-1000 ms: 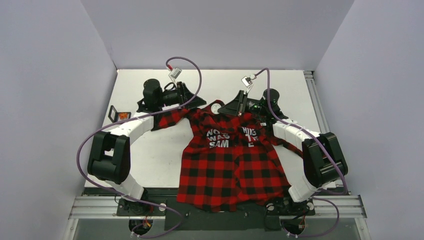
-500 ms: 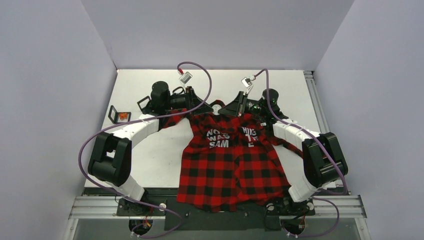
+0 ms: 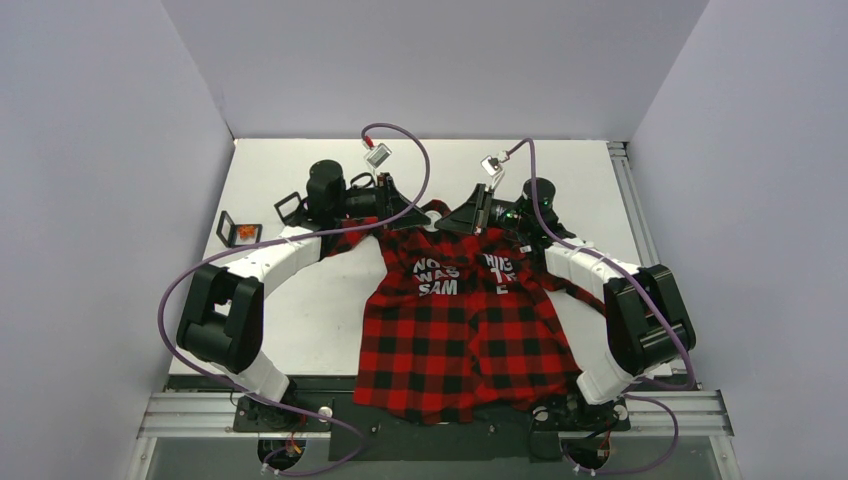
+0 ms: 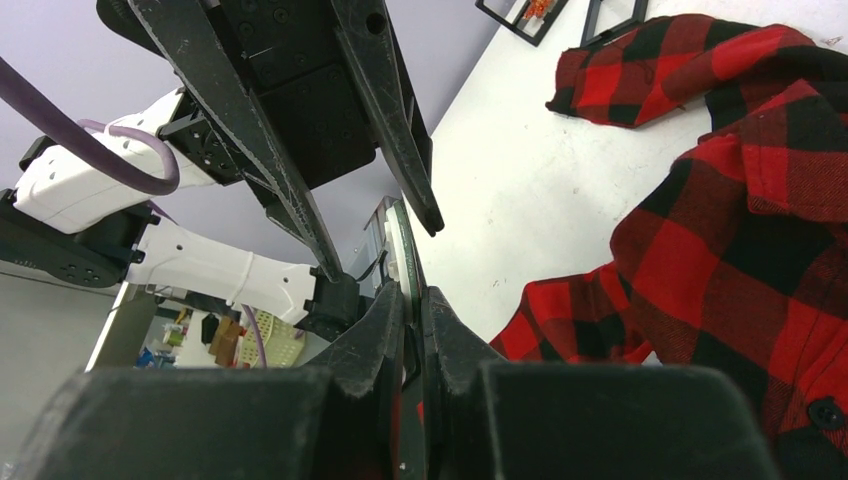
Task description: Remove the brooch from the garment
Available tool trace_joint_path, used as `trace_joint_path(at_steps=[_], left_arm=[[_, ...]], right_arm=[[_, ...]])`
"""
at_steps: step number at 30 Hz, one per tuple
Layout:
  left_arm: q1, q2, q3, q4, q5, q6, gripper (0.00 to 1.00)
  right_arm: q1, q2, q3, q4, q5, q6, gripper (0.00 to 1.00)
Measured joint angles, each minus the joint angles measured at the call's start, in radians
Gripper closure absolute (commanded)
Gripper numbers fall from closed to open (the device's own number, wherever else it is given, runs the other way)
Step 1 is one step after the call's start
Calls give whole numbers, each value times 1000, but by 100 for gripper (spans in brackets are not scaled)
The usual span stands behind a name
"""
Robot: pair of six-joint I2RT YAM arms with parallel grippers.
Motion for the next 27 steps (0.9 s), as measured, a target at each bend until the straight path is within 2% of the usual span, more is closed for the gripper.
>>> trace_joint_path(at_steps=[10, 27], left_arm=[[-5, 0, 1, -2, -8, 8, 68], [-13, 2, 17, -61, -39, 55, 86]], right_arm=[[4, 0, 0, 0, 0, -1, 100], [5, 0, 0, 0, 0, 2, 100]])
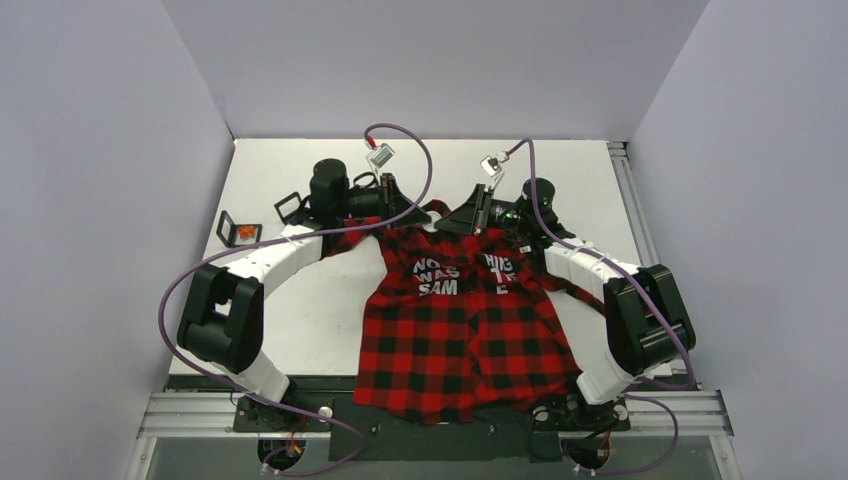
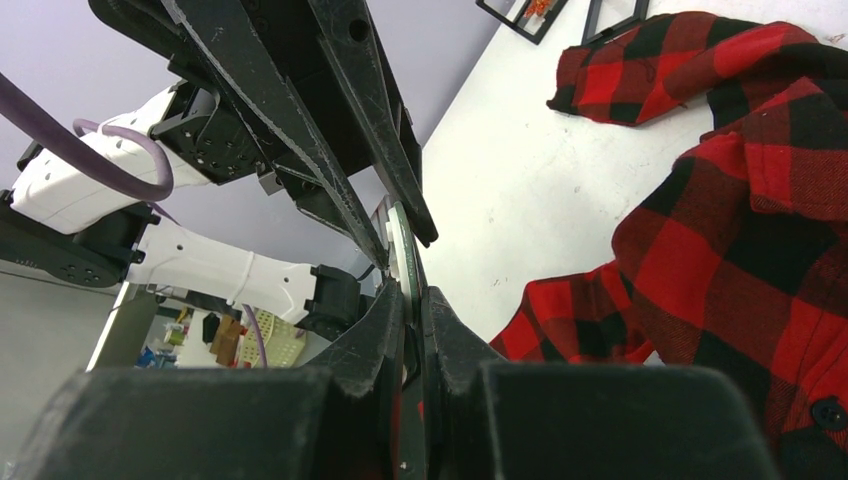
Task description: Remove the brooch from the garment
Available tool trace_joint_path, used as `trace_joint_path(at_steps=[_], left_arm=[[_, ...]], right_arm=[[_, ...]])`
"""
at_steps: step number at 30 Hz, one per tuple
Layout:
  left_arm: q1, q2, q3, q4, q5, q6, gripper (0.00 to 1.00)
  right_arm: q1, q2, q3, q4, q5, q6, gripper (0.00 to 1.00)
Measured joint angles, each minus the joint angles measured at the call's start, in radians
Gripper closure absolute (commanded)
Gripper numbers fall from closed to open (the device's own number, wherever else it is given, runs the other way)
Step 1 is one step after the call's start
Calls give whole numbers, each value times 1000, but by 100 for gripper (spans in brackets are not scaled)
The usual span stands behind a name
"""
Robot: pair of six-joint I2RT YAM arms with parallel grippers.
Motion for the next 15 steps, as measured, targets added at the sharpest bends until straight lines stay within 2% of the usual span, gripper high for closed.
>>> trace_joint_path(at_steps=[15], left_arm=[[-11, 0, 74, -193, -46, 143, 94]], right_arm=[[-1, 4, -13, 19, 23, 27, 100]])
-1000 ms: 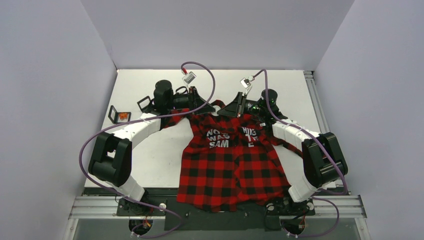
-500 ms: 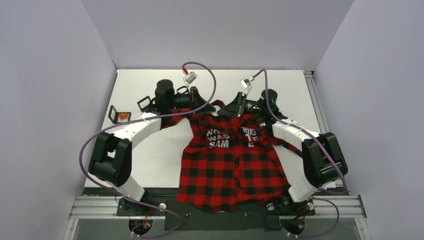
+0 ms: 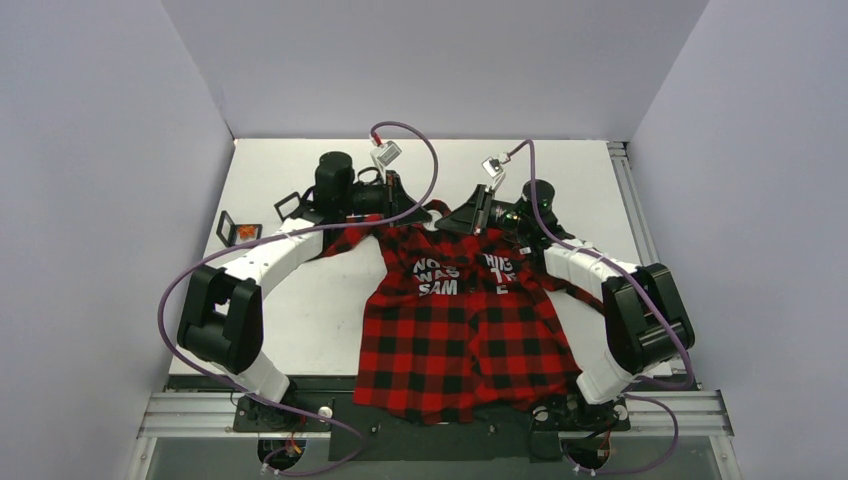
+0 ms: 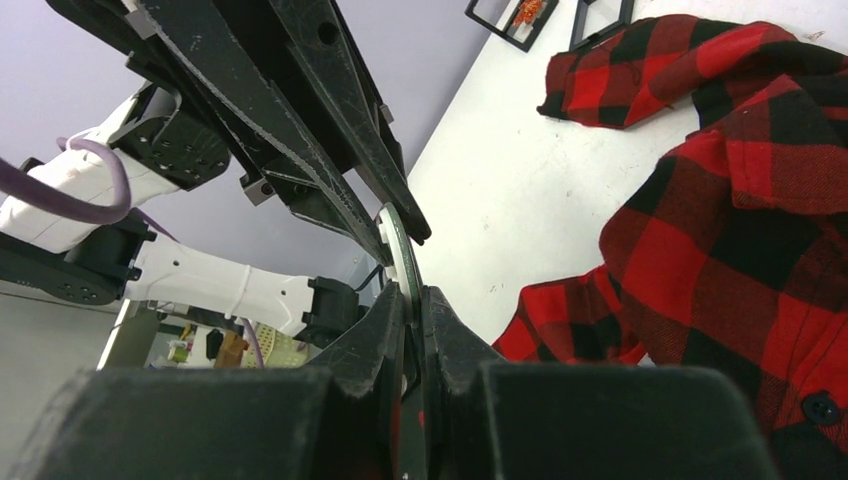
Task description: Remove the brooch from the garment
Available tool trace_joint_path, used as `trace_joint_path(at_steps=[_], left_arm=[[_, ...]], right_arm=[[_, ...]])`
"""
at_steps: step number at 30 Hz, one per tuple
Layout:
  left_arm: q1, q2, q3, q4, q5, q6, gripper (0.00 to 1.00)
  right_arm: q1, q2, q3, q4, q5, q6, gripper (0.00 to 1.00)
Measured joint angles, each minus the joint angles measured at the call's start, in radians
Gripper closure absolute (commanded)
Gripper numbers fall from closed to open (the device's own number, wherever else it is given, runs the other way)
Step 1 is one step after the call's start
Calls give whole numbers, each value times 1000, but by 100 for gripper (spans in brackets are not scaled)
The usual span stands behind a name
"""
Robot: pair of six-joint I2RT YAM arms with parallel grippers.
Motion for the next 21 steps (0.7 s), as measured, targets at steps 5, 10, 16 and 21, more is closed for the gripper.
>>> trace_joint_path(at_steps=[5, 10, 16, 21], left_arm=[[-8, 0, 30, -102, -38, 83, 94], [-17, 0, 56, -190, -59, 147, 94], [-20, 0, 95, -288, -72, 211, 94], [-20, 0, 120, -344, -76, 251, 93]], right_arm=[[0, 14, 0, -16, 11, -19, 100], [1, 14, 1, -58, 14, -59, 100], [1, 14, 13, -91, 15, -96, 100], [1, 14, 23, -108, 14, -112, 100]])
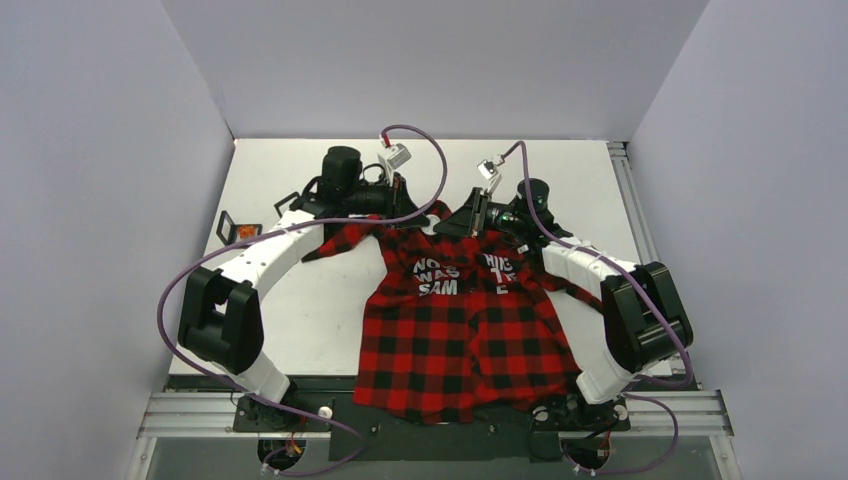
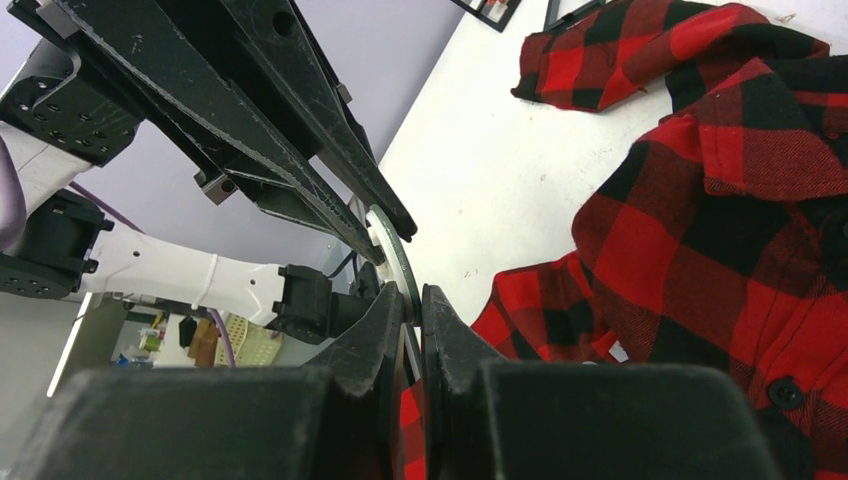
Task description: Remove the brooch from the garment
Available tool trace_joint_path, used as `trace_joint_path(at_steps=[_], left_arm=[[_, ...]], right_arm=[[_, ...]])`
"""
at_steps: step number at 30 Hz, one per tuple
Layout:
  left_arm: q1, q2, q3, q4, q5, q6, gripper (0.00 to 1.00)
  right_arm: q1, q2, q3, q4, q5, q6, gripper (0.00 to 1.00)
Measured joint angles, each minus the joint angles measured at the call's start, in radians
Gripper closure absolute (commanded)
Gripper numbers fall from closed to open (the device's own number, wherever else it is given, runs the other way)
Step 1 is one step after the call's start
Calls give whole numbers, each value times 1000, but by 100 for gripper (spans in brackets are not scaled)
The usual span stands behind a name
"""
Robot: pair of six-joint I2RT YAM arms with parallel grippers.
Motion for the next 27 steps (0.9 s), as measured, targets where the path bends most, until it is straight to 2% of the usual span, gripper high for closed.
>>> trace_joint_path(at_steps=[6, 12, 27], left_arm=[[0, 0, 16, -43, 1, 31, 85], [16, 0, 18, -47, 7, 45, 66], [48, 0, -1, 27, 38, -18, 67]], right_arm=[[3, 0, 2, -6, -3, -14, 100], [4, 0, 5, -38, -11, -24, 100], [4, 0, 5, -42, -30, -9, 100]])
